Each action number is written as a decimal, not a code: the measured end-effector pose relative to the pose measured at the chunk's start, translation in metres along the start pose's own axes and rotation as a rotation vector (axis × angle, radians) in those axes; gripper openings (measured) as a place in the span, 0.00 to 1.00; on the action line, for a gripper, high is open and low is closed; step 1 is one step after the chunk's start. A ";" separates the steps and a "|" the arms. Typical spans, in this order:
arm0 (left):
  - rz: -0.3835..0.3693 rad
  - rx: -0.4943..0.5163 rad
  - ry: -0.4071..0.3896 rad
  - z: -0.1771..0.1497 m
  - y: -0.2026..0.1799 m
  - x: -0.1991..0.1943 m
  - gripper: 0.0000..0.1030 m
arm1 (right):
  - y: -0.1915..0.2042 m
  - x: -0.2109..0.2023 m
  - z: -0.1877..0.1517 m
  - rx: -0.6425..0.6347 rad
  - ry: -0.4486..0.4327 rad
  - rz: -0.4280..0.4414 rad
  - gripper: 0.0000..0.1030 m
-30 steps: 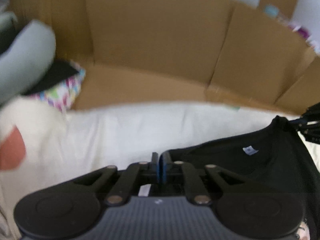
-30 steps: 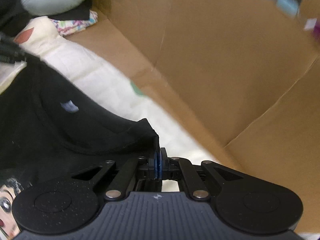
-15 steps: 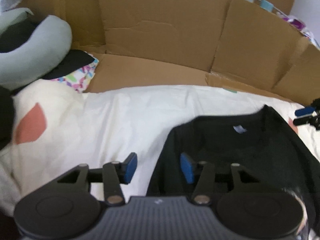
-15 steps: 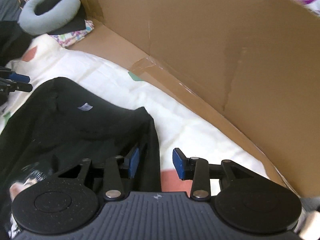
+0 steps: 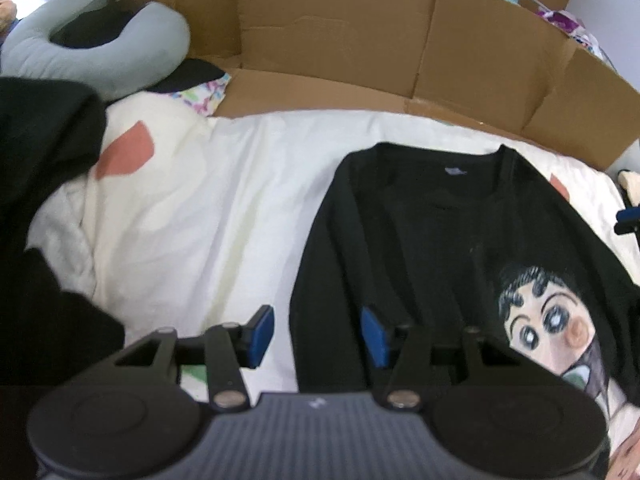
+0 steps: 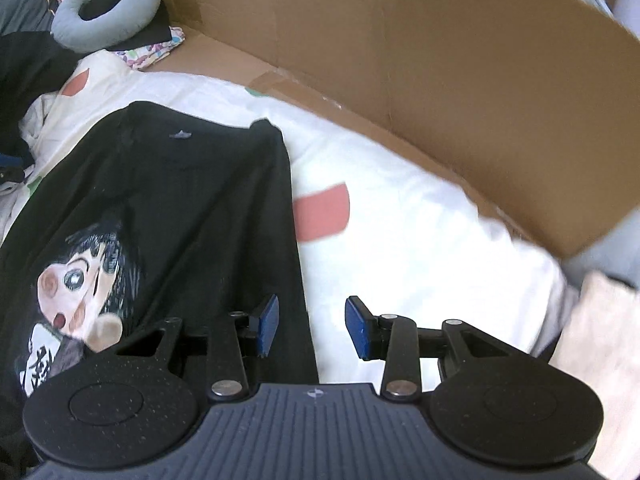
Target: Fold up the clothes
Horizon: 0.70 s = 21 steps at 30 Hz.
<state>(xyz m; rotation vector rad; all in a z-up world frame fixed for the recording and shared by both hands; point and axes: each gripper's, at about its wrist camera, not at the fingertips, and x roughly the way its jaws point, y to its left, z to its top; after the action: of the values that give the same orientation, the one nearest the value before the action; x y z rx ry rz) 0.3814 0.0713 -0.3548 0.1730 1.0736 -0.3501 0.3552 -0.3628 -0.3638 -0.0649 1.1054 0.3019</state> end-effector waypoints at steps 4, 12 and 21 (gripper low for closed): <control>0.024 -0.053 -0.016 -0.013 0.010 0.005 0.50 | -0.006 0.005 -0.014 0.055 -0.018 0.003 0.43; 0.010 -0.246 -0.081 -0.037 0.029 0.023 0.49 | -0.011 0.024 -0.027 0.199 -0.078 0.039 0.43; -0.037 -0.269 -0.121 -0.055 0.015 0.046 0.48 | 0.006 0.041 -0.036 0.159 -0.057 0.030 0.43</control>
<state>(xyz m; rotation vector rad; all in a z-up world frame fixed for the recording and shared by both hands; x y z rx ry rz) 0.3609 0.0933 -0.4219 -0.1069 0.9945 -0.2425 0.3388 -0.3562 -0.4158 0.1016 1.0714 0.2406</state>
